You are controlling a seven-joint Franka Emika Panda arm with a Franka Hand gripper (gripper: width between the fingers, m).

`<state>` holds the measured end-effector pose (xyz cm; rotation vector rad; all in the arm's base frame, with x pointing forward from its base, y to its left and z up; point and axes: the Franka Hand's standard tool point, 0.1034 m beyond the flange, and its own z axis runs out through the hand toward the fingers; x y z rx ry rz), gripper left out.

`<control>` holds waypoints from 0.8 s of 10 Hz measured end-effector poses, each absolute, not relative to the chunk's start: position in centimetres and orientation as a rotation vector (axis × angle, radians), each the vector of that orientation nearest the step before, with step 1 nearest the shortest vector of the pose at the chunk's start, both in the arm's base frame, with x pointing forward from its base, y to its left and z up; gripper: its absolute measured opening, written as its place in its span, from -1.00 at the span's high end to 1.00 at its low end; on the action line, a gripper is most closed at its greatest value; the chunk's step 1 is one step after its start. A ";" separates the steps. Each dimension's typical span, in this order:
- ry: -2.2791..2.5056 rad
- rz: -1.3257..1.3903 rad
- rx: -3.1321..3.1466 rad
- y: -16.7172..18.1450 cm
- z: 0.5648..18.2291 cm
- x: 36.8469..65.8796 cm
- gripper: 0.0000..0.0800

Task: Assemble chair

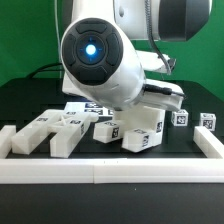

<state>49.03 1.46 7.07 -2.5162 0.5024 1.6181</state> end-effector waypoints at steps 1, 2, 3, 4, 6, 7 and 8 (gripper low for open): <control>0.503 1.616 -2.517 1.4 7.0 49.1 0.37; 0.505 1.615 -2.517 1.4 7.0 49.1 -0.21; 0.508 1.614 -2.516 1.3 7.0 49.1 -0.49; 0.522 1.590 -2.525 0.7 6.7 49.4 -0.59; 0.500 1.534 -2.522 -1.1 6.6 49.9 -0.62; 0.493 1.520 -2.514 -2.0 6.7 50.1 -0.62; 0.499 1.515 -2.512 -2.9 7.1 50.3 -0.62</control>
Offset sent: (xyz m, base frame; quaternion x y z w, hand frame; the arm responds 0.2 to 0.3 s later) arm 0.0167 -0.0143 -0.0045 0.0139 0.0330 -0.0146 0.9993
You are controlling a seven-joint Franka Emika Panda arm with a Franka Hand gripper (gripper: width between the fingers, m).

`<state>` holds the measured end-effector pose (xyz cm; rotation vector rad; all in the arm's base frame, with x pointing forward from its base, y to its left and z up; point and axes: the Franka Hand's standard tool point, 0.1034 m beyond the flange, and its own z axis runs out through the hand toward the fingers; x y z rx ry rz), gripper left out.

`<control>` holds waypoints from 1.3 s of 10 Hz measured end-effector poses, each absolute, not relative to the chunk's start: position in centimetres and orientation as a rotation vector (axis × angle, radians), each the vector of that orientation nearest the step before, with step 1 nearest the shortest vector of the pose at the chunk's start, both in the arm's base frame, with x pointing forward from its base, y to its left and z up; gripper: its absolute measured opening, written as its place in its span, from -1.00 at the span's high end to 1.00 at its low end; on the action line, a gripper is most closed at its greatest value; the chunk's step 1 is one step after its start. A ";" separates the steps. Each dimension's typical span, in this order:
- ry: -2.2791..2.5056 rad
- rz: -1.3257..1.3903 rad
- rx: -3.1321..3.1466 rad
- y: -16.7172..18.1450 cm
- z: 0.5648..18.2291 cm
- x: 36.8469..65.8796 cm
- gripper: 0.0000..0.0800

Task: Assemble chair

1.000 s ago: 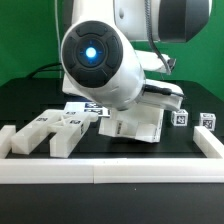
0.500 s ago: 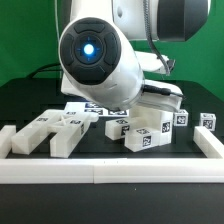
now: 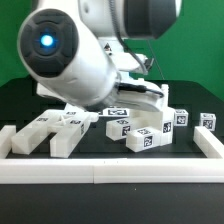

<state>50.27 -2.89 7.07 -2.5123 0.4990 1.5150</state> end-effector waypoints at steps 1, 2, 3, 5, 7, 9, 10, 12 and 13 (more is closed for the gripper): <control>0.502 1.514 -2.510 -3.4 7.4 50.4 -0.62; 0.508 1.504 -2.511 -3.9 7.5 50.6 -0.62; 0.512 1.470 -2.532 -3.9 7.3 51.0 -0.62; 0.517 1.417 -2.565 -4.0 7.0 51.7 -0.62; 0.453 1.168 -2.707 -4.0 6.9 52.9 -0.62; 0.400 0.904 -2.830 -4.6 7.3 54.1 -0.62; 0.401 0.809 -2.860 -4.8 7.7 54.1 -0.62; 0.416 0.602 -2.919 -5.5 8.1 55.2 -0.62; 0.432 0.508 -2.945 -5.7 8.0 55.3 -0.62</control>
Offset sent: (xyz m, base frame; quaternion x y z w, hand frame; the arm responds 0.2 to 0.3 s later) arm 0.0000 0.0000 0.0000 0.0000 0.0000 0.0000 1.0000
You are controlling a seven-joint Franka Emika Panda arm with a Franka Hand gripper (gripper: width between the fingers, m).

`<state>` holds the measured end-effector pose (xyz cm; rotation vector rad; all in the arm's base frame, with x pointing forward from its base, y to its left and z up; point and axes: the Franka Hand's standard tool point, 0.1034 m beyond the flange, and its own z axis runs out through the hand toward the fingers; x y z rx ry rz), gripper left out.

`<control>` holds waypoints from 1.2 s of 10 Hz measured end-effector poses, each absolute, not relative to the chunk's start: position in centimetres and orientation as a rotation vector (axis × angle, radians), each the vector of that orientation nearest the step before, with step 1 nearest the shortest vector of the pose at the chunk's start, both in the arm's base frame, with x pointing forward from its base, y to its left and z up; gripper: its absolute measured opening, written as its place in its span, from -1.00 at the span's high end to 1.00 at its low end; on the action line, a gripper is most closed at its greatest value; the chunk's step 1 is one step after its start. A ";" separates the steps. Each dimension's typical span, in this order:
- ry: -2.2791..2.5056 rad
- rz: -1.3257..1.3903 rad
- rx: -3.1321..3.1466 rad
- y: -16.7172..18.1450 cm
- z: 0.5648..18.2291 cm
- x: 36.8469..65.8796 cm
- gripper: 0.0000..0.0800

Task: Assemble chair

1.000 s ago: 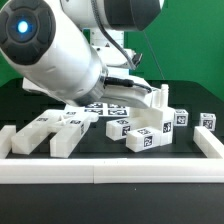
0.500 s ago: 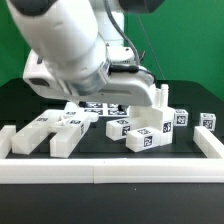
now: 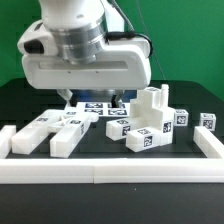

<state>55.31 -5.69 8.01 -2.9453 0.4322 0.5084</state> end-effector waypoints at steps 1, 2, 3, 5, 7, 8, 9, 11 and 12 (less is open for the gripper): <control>0.435 0.443 -2.964 -5.7 7.9 55.4 -0.62; 0.440 0.336 -2.993 -5.9 7.9 55.9 -0.62; 0.433 0.303 -3.004 -6.0 7.7 55.6 -0.62; 0.393 0.301 -3.012 -7.3 7.3 55.4 -0.62; 0.339 0.221 -3.047 -9.7 6.5 55.2 -0.62; 0.354 0.216 -3.045 -10.3 6.3 55.1 -0.62; 0.350 0.184 -3.055 -10.2 6.3 55.4 -0.62; 0.355 0.046 -3.092 -10.8 6.2 56.1 -0.62; 0.358 -0.011 -3.107 -10.9 5.9 56.0 -0.62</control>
Offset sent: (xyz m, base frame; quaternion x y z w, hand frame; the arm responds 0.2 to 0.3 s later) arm -0.0075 -0.0201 -0.0051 -0.0281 0.0080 -0.0399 0.9988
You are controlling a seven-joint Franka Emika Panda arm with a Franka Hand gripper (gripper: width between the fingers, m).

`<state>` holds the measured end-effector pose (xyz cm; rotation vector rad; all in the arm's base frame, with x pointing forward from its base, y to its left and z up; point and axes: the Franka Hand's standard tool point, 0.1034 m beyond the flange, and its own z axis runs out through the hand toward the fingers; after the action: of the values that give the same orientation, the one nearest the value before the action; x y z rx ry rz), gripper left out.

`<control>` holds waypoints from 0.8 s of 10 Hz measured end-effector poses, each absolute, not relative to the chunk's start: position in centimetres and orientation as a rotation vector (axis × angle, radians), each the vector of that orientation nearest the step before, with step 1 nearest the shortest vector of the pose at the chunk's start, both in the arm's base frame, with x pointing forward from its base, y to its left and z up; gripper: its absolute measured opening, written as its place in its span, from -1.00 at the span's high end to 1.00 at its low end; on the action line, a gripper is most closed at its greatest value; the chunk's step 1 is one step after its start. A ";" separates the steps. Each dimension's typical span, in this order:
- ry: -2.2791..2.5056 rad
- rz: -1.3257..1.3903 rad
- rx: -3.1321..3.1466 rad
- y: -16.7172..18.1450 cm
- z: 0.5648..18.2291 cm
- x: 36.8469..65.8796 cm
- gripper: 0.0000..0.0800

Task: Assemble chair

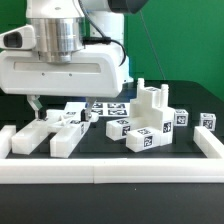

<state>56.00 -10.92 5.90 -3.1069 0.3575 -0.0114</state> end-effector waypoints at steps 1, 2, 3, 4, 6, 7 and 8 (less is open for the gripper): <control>0.352 -0.037 -3.119 -11.2 5.4 55.7 -0.62; 0.346 -0.023 -3.122 -11.1 5.0 55.3 -0.62; 0.343 -0.017 -3.123 -10.9 4.8 55.2 -0.62; 0.343 -0.011 -3.122 -10.9 4.7 55.0 -0.62; 0.346 0.002 -3.119 -10.8 4.5 54.7 -0.62; 0.345 0.004 -3.119 -10.7 4.4 54.7 -0.62; 0.345 0.003 -3.119 -10.8 4.4 54.7 -0.62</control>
Offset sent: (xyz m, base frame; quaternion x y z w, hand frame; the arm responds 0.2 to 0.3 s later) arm -0.0120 0.0071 -0.0044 0.0086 -0.0081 0.0037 0.9999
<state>54.70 -10.77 4.41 -3.1194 0.3453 0.0033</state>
